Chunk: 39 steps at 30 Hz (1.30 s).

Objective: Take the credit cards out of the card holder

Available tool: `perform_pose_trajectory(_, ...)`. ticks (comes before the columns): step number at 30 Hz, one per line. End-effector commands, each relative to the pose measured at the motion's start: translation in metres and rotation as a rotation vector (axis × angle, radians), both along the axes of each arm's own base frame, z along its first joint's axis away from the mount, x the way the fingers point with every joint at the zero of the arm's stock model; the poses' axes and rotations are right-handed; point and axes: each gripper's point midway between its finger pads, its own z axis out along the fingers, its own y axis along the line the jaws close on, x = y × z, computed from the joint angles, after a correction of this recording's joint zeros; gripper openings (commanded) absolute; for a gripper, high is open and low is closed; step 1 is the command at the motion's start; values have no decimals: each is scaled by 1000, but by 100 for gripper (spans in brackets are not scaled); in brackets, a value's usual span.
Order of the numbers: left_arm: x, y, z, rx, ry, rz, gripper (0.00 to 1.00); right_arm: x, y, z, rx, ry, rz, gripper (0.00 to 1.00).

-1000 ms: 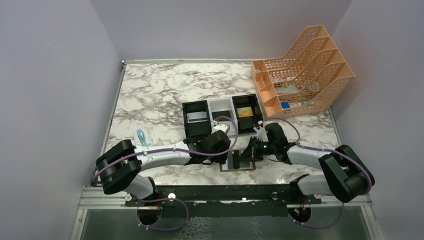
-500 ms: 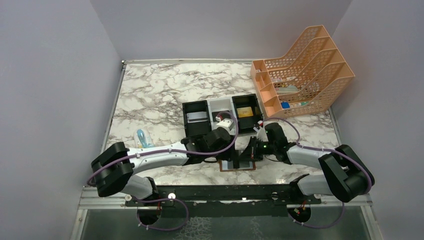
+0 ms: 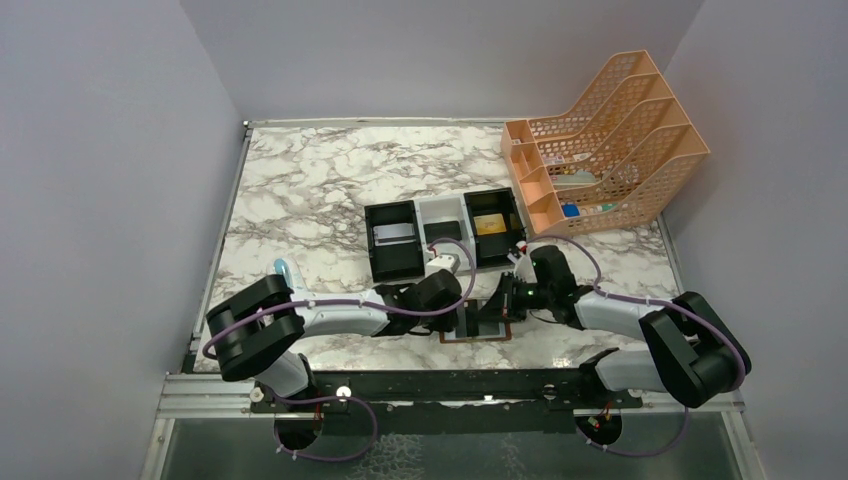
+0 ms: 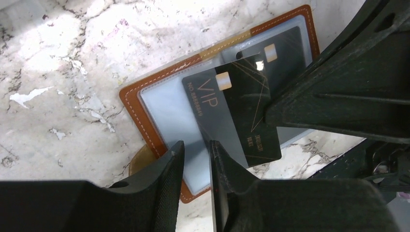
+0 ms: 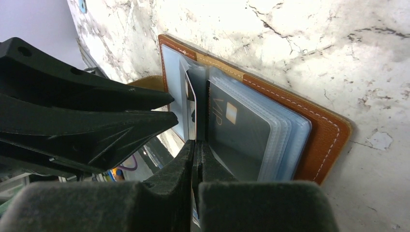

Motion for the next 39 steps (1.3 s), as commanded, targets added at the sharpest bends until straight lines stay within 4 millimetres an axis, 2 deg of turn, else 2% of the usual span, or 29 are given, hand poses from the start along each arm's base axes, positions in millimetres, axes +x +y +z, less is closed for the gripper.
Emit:
perform_pose_trajectory(1, 8, 0, -8, 21, -39, 17, 27, 3, -1, 1, 3, -15, -16, 1)
perform_pose_trajectory(5, 9, 11, -16, 90, -39, 32, 24, 4, 1, 4, 19, -21, -18, 3)
perform_pose_trajectory(9, 5, 22, -29, 153, -18, 39, 21, 5, 4, 8, 44, -21, -17, 14)
perform_pose_trajectory(15, -3, 26, -39, 179, 2, 26, 20, 7, 8, 8, 75, -18, -21, 25)
perform_pose_trajectory(18, -4, 26, -39, 180, 3, 26, 20, 5, 17, 14, 134, -29, 42, 28)
perform_pose_trajectory(28, -1, 22, -36, 177, -3, 27, 20, 8, 19, 2, 115, -17, 69, 24)
perform_pose_trajectory(31, -1, 21, -37, 178, -2, 23, 20, 7, 17, -3, 103, -15, 66, 18)
perform_pose_trajectory(35, 0, 22, -37, 185, -6, 27, 20, 10, 14, -1, 77, -43, 44, 2)
perform_pose_trajectory(39, 2, 26, -35, 198, -17, 47, 20, 15, 5, 6, 29, -103, 2, 1)
